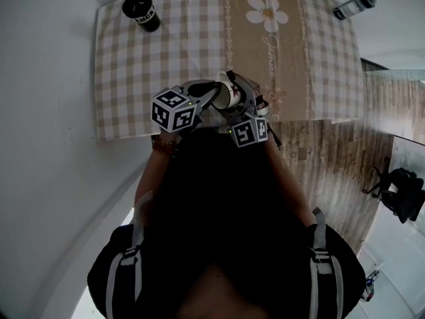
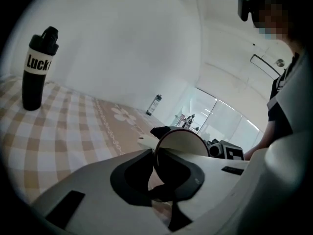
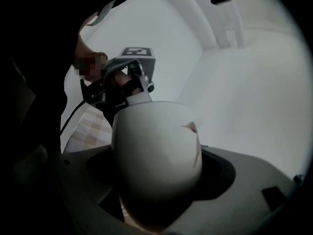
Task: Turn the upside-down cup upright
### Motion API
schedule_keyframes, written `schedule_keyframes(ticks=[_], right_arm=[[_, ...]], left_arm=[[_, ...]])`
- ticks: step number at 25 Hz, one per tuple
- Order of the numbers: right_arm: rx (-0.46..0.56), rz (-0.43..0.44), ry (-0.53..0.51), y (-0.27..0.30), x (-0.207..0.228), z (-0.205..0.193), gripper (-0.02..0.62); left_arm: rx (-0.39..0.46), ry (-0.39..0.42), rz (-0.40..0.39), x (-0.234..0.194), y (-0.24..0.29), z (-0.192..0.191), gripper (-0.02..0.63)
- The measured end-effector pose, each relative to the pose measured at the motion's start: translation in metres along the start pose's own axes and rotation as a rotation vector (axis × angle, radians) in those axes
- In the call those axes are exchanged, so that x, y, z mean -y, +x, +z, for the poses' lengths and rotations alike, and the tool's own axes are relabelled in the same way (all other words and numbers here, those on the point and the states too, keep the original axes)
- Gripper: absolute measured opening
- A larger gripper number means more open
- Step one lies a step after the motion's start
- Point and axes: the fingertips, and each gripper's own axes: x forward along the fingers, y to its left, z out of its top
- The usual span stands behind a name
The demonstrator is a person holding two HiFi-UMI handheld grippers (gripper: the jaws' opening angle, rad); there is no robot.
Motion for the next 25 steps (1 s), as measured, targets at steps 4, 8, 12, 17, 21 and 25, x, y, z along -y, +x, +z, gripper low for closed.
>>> schedule_keyframes(ticks=[4, 8, 12, 17, 21, 25], right_arm=[[0.041, 0.051, 0.097, -0.001, 0.0, 0.004, 0.43], [0.095, 0.088, 0.169, -0.004, 0.002, 0.014, 0.443], [0.158, 0.136, 0.273, -0.006, 0.002, 0.023, 0.453], [0.266, 0.202, 0.418, -0.011, 0.006, 0.038, 0.456], [0.336, 0.167, 0.735, -0.024, 0.034, 0.035, 0.456], [0.431, 0.131, 1.144, -0.022, 0.06, 0.016, 0.456]], left_arm=[[0.024, 0.059, 0.027, -0.003, -0.002, 0.005, 0.041], [0.051, 0.07, 0.034, -0.006, -0.007, 0.009, 0.041], [0.071, 0.063, 0.035, -0.011, -0.014, 0.011, 0.041], [0.108, -0.01, 0.002, -0.019, -0.022, 0.01, 0.041], [0.193, -0.044, 0.026, -0.037, -0.04, 0.023, 0.041], [0.269, 0.014, 0.042, -0.041, -0.054, 0.039, 0.041]])
